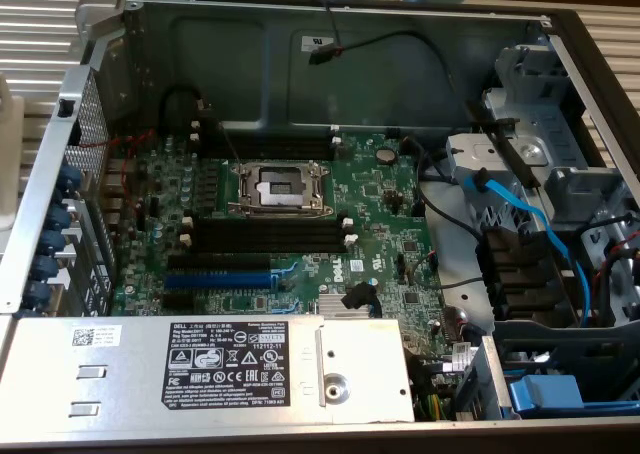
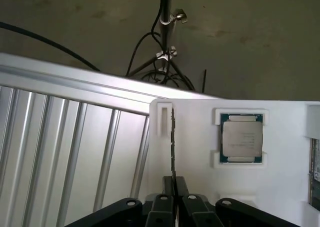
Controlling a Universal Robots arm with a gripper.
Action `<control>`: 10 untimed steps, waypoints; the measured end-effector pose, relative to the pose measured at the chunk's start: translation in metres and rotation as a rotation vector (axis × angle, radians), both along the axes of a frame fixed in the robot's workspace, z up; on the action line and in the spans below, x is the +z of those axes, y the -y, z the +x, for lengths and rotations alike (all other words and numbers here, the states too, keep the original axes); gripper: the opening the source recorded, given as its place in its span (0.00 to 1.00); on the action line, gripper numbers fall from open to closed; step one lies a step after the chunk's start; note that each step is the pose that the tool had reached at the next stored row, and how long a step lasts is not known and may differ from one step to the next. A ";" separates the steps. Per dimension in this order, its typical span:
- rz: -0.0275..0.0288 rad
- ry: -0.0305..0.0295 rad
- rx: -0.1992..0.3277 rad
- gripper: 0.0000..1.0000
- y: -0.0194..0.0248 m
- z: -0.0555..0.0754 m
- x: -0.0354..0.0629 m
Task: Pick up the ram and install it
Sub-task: 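Pick up the ram and move it above insertion slot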
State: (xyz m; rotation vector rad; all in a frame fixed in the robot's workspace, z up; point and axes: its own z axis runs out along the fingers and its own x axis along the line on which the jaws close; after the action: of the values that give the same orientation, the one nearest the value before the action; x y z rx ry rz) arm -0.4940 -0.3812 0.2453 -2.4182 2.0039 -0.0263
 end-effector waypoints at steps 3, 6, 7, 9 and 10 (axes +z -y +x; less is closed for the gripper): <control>0.0000 -0.0023 0.000 0.13 -0.0014 0.000 0.0059; -0.0001 -0.0030 0.000 0.13 -0.0015 -0.001 0.0172; 0.0000 -0.0030 0.000 0.13 -0.0014 -0.001 0.0216; 0.0000 -0.0030 0.000 0.13 -0.0014 -0.002 0.0306; -0.0001 -0.0032 0.000 0.13 -0.0015 -0.002 0.0353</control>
State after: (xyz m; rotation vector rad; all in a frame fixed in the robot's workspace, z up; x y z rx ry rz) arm -0.4962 -0.3797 0.2806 -2.4195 2.0057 -0.0225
